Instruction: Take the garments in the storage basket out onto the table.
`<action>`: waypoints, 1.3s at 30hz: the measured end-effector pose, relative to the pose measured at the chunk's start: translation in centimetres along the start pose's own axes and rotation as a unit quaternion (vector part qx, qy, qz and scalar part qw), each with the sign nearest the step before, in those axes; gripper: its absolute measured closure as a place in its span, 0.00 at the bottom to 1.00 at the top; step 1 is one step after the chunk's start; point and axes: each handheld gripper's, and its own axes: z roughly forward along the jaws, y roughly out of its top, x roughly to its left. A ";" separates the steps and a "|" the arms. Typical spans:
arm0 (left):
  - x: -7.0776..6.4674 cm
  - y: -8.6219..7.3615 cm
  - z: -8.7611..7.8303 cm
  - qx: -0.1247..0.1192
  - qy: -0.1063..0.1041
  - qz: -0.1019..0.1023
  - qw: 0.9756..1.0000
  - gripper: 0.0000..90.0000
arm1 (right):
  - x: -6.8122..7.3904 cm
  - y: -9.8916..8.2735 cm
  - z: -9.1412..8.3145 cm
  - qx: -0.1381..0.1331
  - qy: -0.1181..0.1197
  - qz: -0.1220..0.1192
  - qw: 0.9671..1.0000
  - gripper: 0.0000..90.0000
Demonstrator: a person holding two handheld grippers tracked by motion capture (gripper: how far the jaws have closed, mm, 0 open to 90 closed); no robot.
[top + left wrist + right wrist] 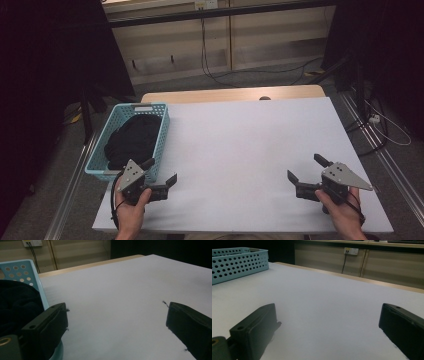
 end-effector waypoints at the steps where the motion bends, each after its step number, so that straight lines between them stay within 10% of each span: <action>1: 0.0 0.0 0.0 0.001 -0.001 0.000 1.000 0.04 | 0.0 0.0 0.0 0.001 0.000 -0.001 1.000 0.01; 16: 0.0 0.8 -0.2 0.019 0.030 0.020 0.999 0.04 | -0.3 -0.1 0.5 0.006 0.006 0.004 1.000 0.02; 23: 0.7 1.4 -0.4 0.040 0.028 -0.008 0.999 0.04 | -0.3 -0.1 0.6 0.008 0.016 0.010 1.000 0.02; 33: 3.5 3.2 -0.4 0.062 0.064 0.009 0.996 0.05 | 0.0 -0.1 0.8 0.009 0.025 0.003 1.000 0.02; 39: 5.4 3.5 0.0 0.092 0.060 -0.021 0.994 0.06 | 0.2 -0.1 0.9 0.012 0.027 -0.002 1.000 0.02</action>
